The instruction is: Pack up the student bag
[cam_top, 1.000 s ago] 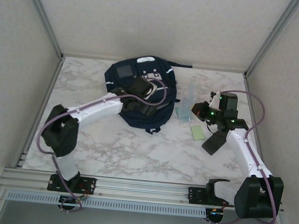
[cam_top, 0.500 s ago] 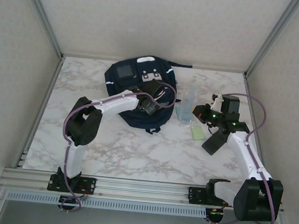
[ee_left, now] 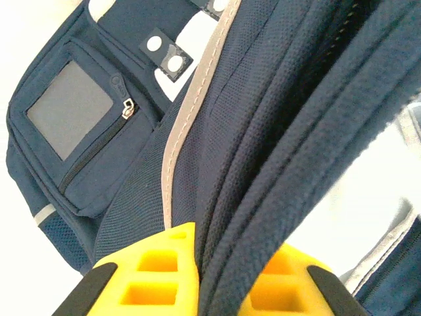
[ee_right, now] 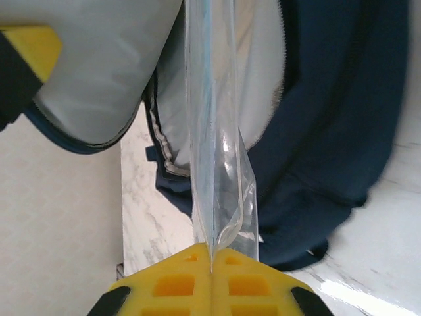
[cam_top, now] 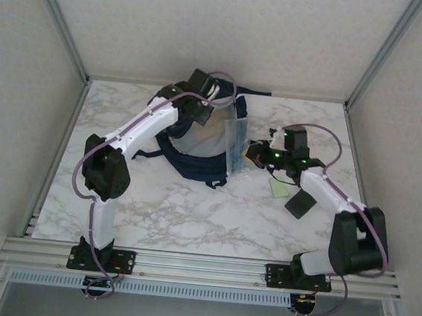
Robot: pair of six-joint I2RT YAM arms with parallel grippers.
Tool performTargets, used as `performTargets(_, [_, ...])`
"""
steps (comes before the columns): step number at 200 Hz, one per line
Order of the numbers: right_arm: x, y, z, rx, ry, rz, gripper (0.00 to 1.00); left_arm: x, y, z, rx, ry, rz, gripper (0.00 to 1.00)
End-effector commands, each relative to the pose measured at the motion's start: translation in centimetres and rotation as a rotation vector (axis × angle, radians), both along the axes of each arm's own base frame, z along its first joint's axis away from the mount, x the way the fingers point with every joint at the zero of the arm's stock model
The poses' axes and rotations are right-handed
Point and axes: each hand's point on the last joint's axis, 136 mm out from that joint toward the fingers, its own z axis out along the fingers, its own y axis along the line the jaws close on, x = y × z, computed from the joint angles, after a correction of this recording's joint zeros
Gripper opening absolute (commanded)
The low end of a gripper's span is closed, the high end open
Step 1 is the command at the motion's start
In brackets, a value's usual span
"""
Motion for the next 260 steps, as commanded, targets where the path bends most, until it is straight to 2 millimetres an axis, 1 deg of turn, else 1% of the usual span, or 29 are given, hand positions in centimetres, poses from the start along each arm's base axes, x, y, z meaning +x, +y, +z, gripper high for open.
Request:
performTargets(1, [2.9, 4.2, 2.7, 0.088, -0.064, 0.043, 0.00, -0.5, -1.3, 4.6, -0.140, -0.044, 0.006, 0.00])
performTargets(12, [4.2, 6.3, 2.3, 0.099, -0.049, 0.070, 0.00, -0.7, -1.6, 5.1, -0.168, -0.043, -0.002, 0.00])
performTargets(22, [5.6, 8.4, 2.6, 0.106, -0.055, 0.097, 0.00, -0.9, -1.8, 5.4, -0.186, -0.040, -0.010, 0.00])
performTargets(35, [7.8, 10.4, 2.3, 0.113, -0.034, 0.096, 0.00, -1.1, -1.9, 5.8, -0.201, -0.041, -0.011, 0.00])
performTargets(41, [8.7, 11.2, 1.7, 0.123, -0.007, 0.092, 0.00, -1.2, -1.8, 5.9, -0.205, -0.043, -0.010, 0.00])
performTargets(43, [9.1, 11.5, 1.8, 0.128, -0.005, 0.090, 0.00, -1.2, -1.8, 5.9, -0.206, -0.042, -0.009, 0.00])
performTargets(47, [9.8, 11.9, 1.3, 0.130, 0.012, 0.079, 0.00, -1.3, -1.8, 6.1, -0.210, -0.045, -0.006, 0.00])
performTargets(72, [13.1, 14.2, 0.6, 0.151, -0.002, 0.046, 0.00, -1.6, -1.9, 7.0, -0.248, -0.059, -0.008, 0.00])
performTargets(81, [14.0, 14.9, 0.2, 0.147, -0.009, 0.038, 0.00, -1.7, -1.9, 7.1, -0.259, -0.060, -0.008, 0.00])
performTargets(87, [14.5, 15.2, -0.5, 0.132, 0.005, 0.032, 0.00, -1.7, -1.9, 7.3, -0.264, -0.062, -0.006, 0.00])
performTargets(91, [14.9, 15.4, -0.6, 0.128, 0.006, 0.028, 0.00, -1.7, -1.9, 7.3, -0.266, -0.063, -0.004, 0.00])
performTargets(102, [15.4, 15.9, -1.1, 0.119, 0.012, 0.029, 0.00, -1.6, -1.9, 7.3, -0.269, -0.065, 0.002, 0.00])
performTargets(107, [15.6, 15.9, -1.4, 0.114, 0.015, 0.023, 0.05, -1.6, -1.8, 7.4, -0.271, -0.067, 0.004, 0.00])
performTargets(113, [15.7, 15.8, -1.4, 0.104, 0.012, 0.014, 0.14, -1.5, -1.7, 7.4, -0.273, -0.067, 0.011, 0.00])
performTargets(114, [15.7, 15.8, -1.4, 0.104, 0.012, 0.014, 0.14, -1.4, -1.7, 7.4, -0.274, -0.068, 0.012, 0.00])
performTargets(115, [15.8, 15.7, -1.5, 0.099, 0.011, 0.011, 0.17, -1.4, -1.7, 7.4, -0.274, -0.068, 0.013, 0.00])
performTargets(116, [15.8, 15.7, -1.5, 0.099, 0.011, 0.011, 0.17, -1.4, -1.7, 7.4, -0.275, -0.068, 0.013, 0.00])
performTargets(125, [15.6, 15.1, -1.2, 0.064, -0.006, -0.004, 0.31, -1.2, -1.4, 7.3, -0.277, -0.068, 0.027, 0.00])
performTargets(132, [15.3, 14.4, -1.2, 0.028, -0.013, -0.015, 0.41, -0.9, -1.0, 7.4, -0.282, -0.069, 0.042, 0.00])
performTargets(136, [15.0, 14.1, -0.8, 0.012, -0.019, -0.013, 0.45, -0.8, -0.9, 7.3, -0.285, -0.069, 0.050, 0.00])
performTargets(159, [12.9, 11.8, 0.5, -0.098, -0.038, -0.013, 0.66, 0.1, 0.1, 7.4, -0.313, -0.069, 0.097, 0.00])
performTargets(174, [11.0, 9.8, 0.8, -0.188, -0.044, -0.010, 0.73, 0.4, 0.4, 7.5, -0.323, -0.073, 0.107, 0.00])
performTargets(191, [8.8, 6.8, 0.7, -0.295, -0.044, -0.012, 0.77, 0.2, 0.5, 7.4, -0.319, -0.075, 0.102, 0.00])
performTargets(198, [7.9, 5.2, 0.5, -0.350, -0.039, -0.019, 0.80, 0.2, 0.5, 7.4, -0.317, -0.078, 0.098, 0.00])
performTargets(201, [7.6, 4.5, 0.5, -0.374, -0.040, -0.026, 0.84, 0.2, 0.6, 7.3, -0.316, -0.078, 0.098, 0.00])
performTargets(209, [6.5, 2.3, -0.2, -0.456, -0.025, -0.036, 0.95, 0.3, 0.5, 7.3, -0.315, -0.080, 0.096, 0.00])
performTargets(213, [6.1, 1.2, -0.4, -0.499, -0.017, -0.045, 0.98, 0.2, 0.5, 7.3, -0.315, -0.077, 0.094, 0.00])
performTargets(233, [3.8, -5.0, -2.2, -0.697, 0.053, -0.096, 0.99, 0.1, 0.3, 7.3, -0.320, -0.074, 0.084, 0.00])
performTargets(260, [0.7, -14.0, -4.9, -0.913, 0.211, -0.248, 0.99, 0.1, 0.2, 7.4, -0.321, -0.076, 0.076, 0.00])
